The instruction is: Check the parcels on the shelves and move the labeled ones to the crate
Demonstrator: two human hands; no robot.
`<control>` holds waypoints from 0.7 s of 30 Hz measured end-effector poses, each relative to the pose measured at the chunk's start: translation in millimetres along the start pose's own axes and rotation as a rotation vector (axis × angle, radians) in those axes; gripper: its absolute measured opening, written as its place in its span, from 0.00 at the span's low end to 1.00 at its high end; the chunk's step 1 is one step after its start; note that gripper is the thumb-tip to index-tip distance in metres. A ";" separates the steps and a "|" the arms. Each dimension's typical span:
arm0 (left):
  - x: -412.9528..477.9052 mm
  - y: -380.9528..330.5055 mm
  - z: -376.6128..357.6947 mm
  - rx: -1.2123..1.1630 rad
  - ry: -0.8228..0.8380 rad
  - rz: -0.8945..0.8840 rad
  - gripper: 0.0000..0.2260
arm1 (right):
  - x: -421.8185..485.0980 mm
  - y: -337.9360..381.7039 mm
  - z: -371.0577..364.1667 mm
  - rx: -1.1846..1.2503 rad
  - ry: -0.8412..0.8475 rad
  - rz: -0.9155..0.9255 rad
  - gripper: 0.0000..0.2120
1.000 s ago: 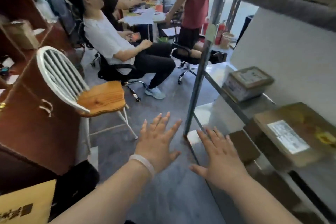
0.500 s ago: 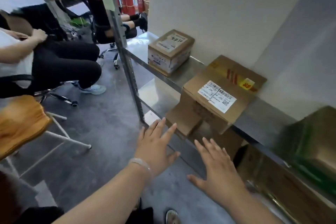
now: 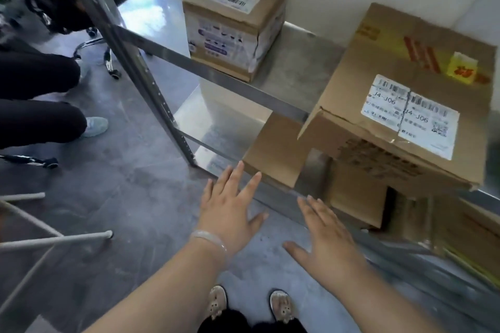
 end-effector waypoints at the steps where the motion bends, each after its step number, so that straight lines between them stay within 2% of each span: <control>1: 10.4 4.8 -7.7 0.007 0.008 -0.019 0.34 | 11.2 -3.6 -3.3 0.030 0.001 -0.035 0.41; 10: 114.4 20.4 -79.7 -0.053 0.055 -0.169 0.33 | 105.1 -56.3 -35.5 0.179 -0.049 -0.233 0.39; 15: 167.9 27.0 -95.6 -0.146 0.014 -0.140 0.34 | 158.5 -76.2 -29.6 0.513 -0.270 -0.365 0.35; 18: 193.3 29.6 -110.2 -0.236 0.084 -0.097 0.35 | 187.8 -84.4 -35.3 0.723 -0.352 -0.423 0.31; 21: 197.1 29.0 -131.8 -0.414 0.168 -0.064 0.35 | 202.6 -92.4 -46.9 0.815 -0.371 -0.484 0.27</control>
Point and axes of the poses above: each hand's wrist, its own x-axis towards the middle knuckle, its own z-axis out of the back of the hand, y = z × x, the point moved 9 cm from there along x, towards the middle knuckle, and after that the axes turned 12 degrees about x, right-handed, at the moved point
